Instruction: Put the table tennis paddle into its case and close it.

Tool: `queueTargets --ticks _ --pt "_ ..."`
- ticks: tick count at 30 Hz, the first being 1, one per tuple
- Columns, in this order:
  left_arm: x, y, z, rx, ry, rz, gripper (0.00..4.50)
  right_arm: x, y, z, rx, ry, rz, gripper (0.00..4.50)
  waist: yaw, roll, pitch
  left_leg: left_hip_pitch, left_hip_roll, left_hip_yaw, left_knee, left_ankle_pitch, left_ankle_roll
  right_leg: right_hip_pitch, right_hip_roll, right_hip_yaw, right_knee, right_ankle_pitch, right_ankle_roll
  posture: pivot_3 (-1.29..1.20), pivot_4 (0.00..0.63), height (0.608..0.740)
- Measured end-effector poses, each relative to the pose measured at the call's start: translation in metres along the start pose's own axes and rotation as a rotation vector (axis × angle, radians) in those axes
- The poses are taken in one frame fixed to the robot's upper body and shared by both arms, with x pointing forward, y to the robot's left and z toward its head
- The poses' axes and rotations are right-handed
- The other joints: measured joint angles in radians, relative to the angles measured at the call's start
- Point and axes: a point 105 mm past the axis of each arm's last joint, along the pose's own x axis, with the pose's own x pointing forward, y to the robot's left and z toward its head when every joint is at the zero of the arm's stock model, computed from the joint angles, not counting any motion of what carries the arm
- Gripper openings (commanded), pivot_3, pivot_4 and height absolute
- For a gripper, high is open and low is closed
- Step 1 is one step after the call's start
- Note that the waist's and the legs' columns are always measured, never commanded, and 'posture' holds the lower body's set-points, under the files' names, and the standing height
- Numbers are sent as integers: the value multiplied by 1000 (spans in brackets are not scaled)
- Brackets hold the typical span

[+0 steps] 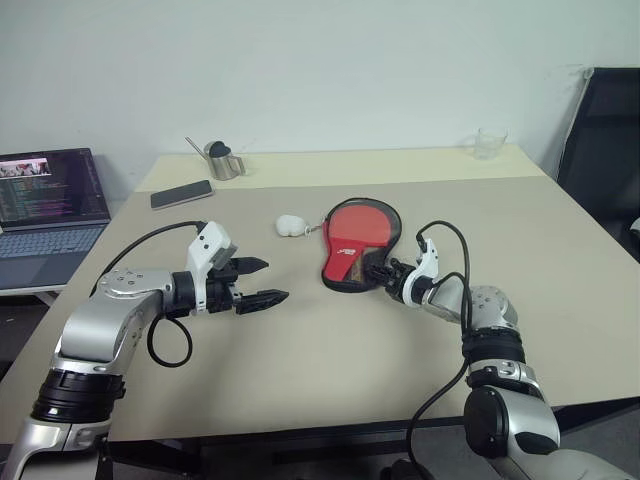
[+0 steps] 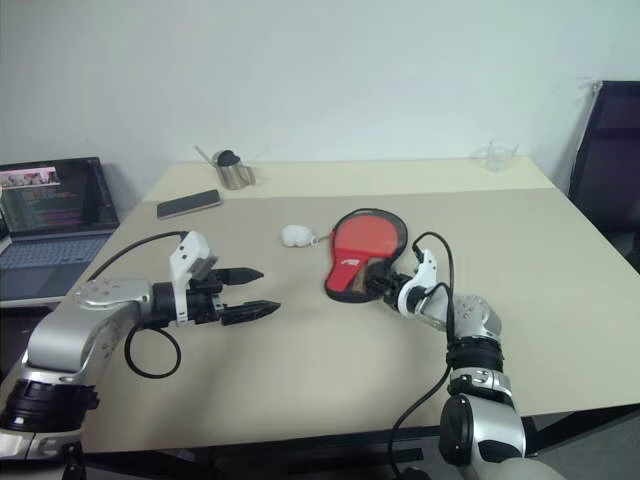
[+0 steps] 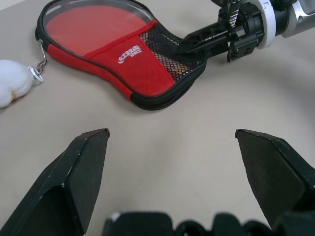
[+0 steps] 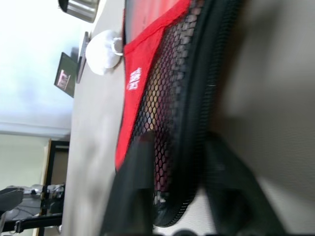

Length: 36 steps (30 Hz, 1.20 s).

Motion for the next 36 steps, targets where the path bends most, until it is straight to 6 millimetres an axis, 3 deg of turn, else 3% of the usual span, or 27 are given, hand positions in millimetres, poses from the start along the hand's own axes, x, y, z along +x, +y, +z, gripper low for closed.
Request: queueTargets --ticks 1,11,17,25,36 --pt "0 0 1 5 -2 0 4500 0 2 1 -3 -2 3 17 0 -1 0 0 0 0 0 0 0 0 0 0 0 0 0 0 150 740" --pt "2 -1 0 16 1 -3 4500 0 1 2 -22 5 0 17 3 -2 -1 1 0 0 0 -1 2 1 0 0 0 2 0 0 150 740" --pt "3 -2 0 15 4 -9 4500 -11 -2 -2 -87 74 5 17 9 -2 -1 -1 0 0 0 0 1 0 0 -1 -2 2 0 0 150 740" --pt "7 -1 -1 16 7 -36 4500 -67 -23 -18 -272 262 15 17 32 -2 -1 -3 -1 0 0 -2 3 1 0 -2 -7 1 0 0 150 740" --pt "17 1 3 40 18 -87 4500 -118 -33 -46 -477 481 55 17 31 -3 -2 -3 0 -1 0 -4 6 1 0 -3 -7 1 0 0 150 740"
